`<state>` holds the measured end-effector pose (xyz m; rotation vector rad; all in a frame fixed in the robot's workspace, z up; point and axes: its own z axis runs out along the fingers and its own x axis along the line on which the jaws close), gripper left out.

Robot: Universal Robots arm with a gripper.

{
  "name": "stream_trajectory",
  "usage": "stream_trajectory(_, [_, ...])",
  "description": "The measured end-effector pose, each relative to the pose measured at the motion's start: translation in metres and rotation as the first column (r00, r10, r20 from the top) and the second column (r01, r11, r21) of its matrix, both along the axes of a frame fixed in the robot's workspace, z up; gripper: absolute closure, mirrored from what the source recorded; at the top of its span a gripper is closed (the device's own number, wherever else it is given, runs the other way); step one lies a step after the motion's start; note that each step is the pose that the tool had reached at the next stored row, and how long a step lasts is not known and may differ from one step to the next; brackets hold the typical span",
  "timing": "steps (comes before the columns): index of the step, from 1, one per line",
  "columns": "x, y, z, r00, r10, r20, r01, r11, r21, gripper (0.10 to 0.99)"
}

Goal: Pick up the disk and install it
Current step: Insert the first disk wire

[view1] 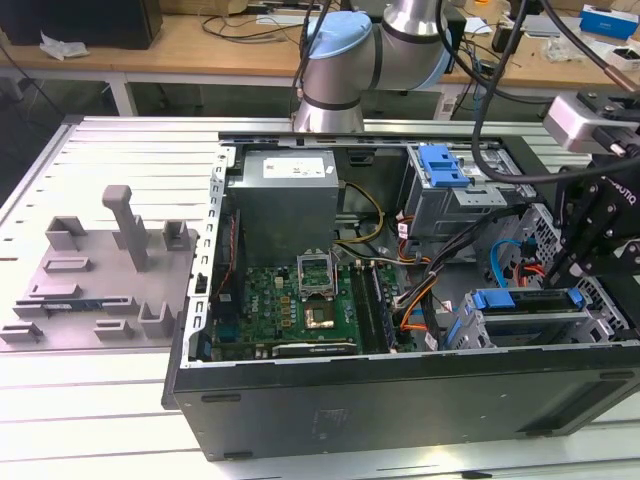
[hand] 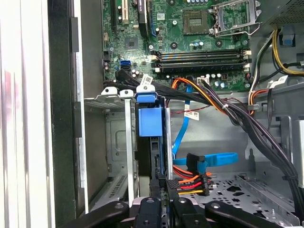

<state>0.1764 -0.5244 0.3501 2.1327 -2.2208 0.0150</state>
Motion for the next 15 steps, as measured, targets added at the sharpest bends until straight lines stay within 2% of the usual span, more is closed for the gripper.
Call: stream_trajectory(15, [0.0000,-0.0005,-0.0053,1.0000,0.000,0.0000,0.000,1.0000,0.000,0.922])
